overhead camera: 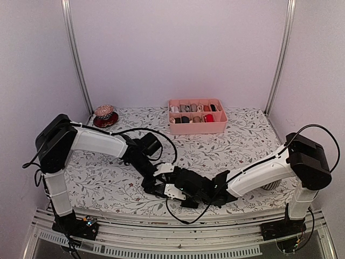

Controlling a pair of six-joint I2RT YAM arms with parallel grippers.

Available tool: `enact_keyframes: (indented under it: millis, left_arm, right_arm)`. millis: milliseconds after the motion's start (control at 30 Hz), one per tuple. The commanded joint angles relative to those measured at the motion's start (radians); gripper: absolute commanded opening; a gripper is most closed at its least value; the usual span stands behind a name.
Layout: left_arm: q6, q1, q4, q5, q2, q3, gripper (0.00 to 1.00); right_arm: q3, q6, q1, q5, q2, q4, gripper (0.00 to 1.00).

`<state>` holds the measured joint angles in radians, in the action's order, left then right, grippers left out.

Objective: Roll the underwear
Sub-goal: Roll the underwear at the center of the board.

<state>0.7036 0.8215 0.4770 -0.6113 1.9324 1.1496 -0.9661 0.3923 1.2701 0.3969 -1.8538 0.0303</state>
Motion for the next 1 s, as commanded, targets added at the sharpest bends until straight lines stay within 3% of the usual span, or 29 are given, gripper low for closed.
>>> enact_keyframes:
  millis: [0,200,567,700,833,967]
  left_arm:
    - [-0.029,-0.015,-0.085,0.072,-0.129,-0.08,0.77]
    - [-0.024,-0.017,-0.221,0.114,-0.245,-0.178,0.85]
    - [0.105,-0.01,-0.47,0.129,-0.457,-0.422,0.86]
    - [0.163,0.036,-0.573,0.21,-0.471,-0.5,0.86]
    - [0.197,0.108,-0.69,0.37,-0.44,-0.563,0.84]
    - [0.21,0.139,-0.739,0.411,-0.411,-0.585,0.8]
  right_arm:
    - [0.005,-0.035,-0.042,-0.111,-0.014,0.109,0.05]
    - [-0.005,-0.055,-0.081,-0.24,-0.011,0.137,0.05]
    - [-0.096,-0.127,-0.188,-0.604,-0.039,0.265,0.06]
    - [-0.142,-0.15,-0.224,-0.786,-0.085,0.317,0.07]
    - [-0.187,-0.175,-0.252,-0.895,-0.138,0.348,0.09]
    - [-0.207,-0.201,-0.28,-0.969,-0.164,0.349,0.09]
